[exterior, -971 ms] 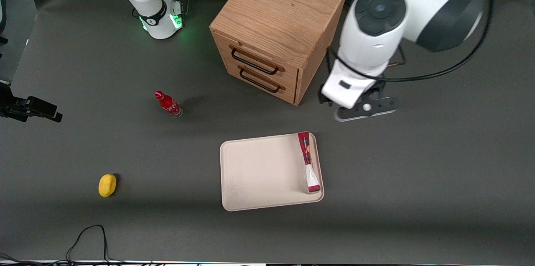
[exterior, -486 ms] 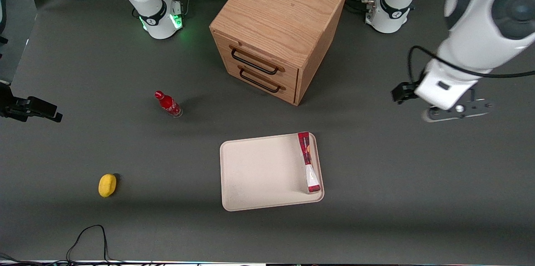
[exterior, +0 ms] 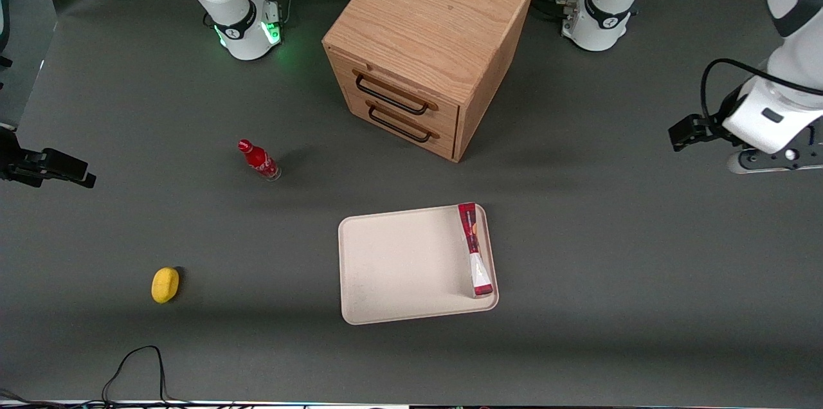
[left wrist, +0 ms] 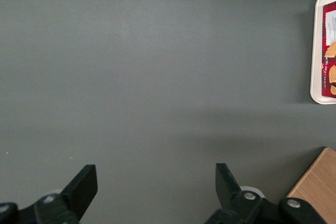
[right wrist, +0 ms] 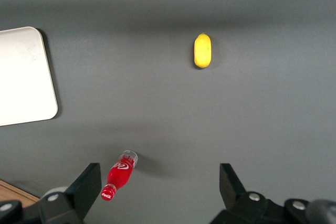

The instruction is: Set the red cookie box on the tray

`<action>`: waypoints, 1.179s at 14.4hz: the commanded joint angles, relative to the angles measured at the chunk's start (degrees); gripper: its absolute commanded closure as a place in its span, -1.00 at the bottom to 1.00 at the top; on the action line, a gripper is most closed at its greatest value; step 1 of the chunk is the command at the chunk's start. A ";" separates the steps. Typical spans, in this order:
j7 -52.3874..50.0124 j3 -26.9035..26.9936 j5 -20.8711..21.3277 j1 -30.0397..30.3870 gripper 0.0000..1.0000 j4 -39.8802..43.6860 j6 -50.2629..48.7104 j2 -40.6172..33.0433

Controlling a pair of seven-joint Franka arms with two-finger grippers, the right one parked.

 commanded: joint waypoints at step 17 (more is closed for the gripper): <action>3.30 4.75 -2.39 -3.00 -1.00 5.89 -0.28 3.07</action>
